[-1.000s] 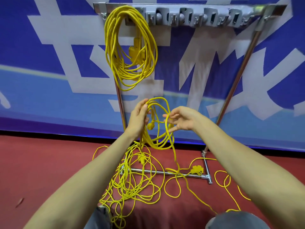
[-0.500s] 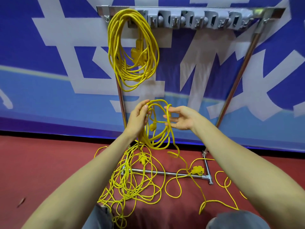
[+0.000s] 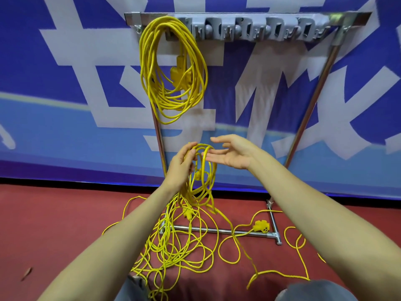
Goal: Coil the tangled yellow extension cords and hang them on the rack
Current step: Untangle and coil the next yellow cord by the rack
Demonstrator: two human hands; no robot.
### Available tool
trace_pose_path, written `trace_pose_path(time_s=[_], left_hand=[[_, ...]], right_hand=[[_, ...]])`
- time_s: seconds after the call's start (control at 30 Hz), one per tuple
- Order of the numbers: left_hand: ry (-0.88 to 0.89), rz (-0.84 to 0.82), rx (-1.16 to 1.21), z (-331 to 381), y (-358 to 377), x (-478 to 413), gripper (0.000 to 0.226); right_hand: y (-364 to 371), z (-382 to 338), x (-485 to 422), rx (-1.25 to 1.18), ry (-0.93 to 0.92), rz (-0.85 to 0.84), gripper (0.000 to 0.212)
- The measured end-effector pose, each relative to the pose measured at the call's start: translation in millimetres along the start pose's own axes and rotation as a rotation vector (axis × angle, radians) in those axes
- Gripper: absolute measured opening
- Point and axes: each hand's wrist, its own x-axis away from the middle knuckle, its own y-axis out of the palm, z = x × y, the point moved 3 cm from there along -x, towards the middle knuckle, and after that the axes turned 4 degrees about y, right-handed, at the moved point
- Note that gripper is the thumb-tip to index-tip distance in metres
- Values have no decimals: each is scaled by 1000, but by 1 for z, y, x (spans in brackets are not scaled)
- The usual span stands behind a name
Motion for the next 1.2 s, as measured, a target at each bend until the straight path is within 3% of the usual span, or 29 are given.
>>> trace_pose_path(time_s=[0.13, 0.43, 0.53, 0.67, 0.8, 0.9, 1.03, 1.2], left_hand=[[-56, -25, 113, 2, 6, -1, 21], [-120, 11, 283, -4, 13, 1, 30], [-141, 87, 298, -5, 15, -2, 31], [-172, 232, 442, -2, 11, -11, 28], [-156, 261, 555, 4, -2, -17, 21], [-147, 234, 580, 2, -8, -18, 14], [-162, 233, 623, 1, -13, -22, 15], [-153, 180, 674, 14, -19, -29, 19]], right_hand=[[13, 9, 3, 62, 14, -17, 6], [18, 9, -9, -88, -122, 14, 11], [14, 11, -13, -20, -142, 30, 11], [-8, 28, -23, 661, -256, 198, 20], [-38, 70, -33, 1091, -137, 83, 17], [-55, 84, -39, 1444, -207, 90, 22], [-74, 93, -38, 1402, -257, 238, 39], [-94, 97, -41, 1214, -229, 215, 17]])
